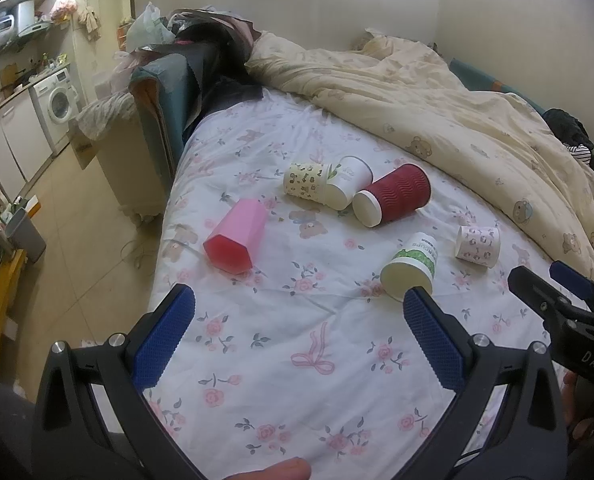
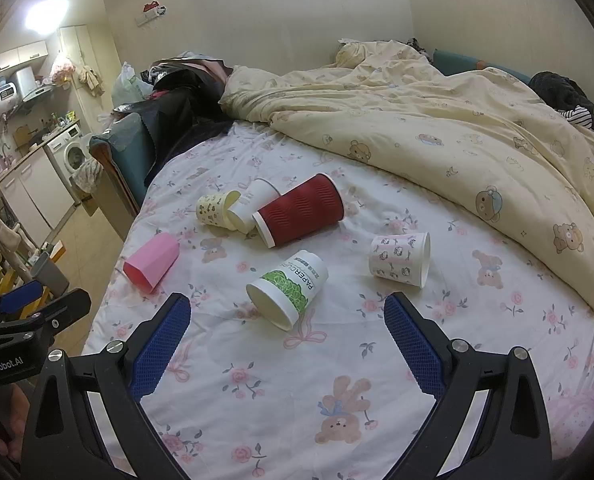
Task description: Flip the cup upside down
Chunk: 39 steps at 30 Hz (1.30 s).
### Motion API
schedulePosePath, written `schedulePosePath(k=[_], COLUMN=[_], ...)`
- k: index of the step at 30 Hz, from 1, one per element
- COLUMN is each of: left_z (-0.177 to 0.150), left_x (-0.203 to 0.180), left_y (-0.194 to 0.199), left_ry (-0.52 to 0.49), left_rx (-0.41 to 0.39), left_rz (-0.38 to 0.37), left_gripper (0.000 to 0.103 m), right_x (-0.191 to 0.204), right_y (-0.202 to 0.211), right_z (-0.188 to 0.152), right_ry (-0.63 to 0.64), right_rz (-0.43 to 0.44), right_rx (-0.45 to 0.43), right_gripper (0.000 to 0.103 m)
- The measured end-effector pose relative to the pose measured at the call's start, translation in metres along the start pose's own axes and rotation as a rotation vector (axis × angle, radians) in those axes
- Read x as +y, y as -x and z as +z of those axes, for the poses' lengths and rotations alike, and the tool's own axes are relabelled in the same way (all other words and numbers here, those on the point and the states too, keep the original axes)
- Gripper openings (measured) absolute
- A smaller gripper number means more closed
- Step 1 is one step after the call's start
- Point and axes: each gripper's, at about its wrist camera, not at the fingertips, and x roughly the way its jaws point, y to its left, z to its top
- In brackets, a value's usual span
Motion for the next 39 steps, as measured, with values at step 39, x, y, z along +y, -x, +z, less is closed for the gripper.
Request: schedulePosePath(k=[39], left_z=[-0.0055], left_x=[-0.0005], left_y=[-0.0027], left_ry=[0.002], left_rx=[0.003], left_rz=[-0.002], left_gripper=[0.103], right_x=[-0.0012], right_y=[-0.0003], right_z=[-0.0002], right_ry=[-0.006], right_rz=[0.003], right_rx=[0.004], right_gripper=[0.1])
